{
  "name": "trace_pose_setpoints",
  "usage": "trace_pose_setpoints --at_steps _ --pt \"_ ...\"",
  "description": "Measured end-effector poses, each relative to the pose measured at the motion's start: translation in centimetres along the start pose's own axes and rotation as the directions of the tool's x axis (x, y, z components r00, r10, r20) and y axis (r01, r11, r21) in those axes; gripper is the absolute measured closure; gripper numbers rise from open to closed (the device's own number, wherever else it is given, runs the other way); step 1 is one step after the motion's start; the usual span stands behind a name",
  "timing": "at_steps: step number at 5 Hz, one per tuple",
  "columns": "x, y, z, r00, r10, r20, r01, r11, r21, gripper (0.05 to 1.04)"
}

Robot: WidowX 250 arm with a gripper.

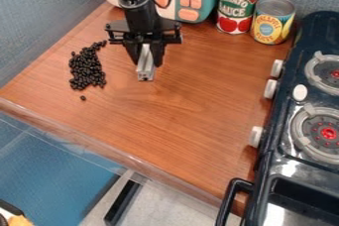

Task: Sweep into pile

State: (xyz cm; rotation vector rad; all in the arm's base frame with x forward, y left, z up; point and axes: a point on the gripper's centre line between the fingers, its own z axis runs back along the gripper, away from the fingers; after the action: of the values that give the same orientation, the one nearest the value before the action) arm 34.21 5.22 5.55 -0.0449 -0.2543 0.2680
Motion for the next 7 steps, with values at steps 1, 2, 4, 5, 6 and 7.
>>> trace_pose_setpoints --at_steps 1,2,4,5,6,7 --pt "-1.3 -0.4 -0.7 0.963 -0.268 -0.040 0.269 0.962 0.041 0.698" --pt "-2.5 0.5 -1.3 0.919 -0.386 -0.083 0.391 0.918 0.060 0.698" --pt "-4.4 4.4 -2.1 0.889 -0.436 -0.143 0.449 0.890 0.079 0.698" --pt "-5.1 6.3 -2.3 0.874 -0.465 -0.143 0.477 0.876 0.073 0.698" --pt "-5.6 7.3 -2.7 0.842 -0.527 -0.119 0.535 0.843 0.052 0.698" --pt "-5.5 7.8 -2.4 0.835 -0.544 -0.078 0.549 0.834 0.054 0.698"
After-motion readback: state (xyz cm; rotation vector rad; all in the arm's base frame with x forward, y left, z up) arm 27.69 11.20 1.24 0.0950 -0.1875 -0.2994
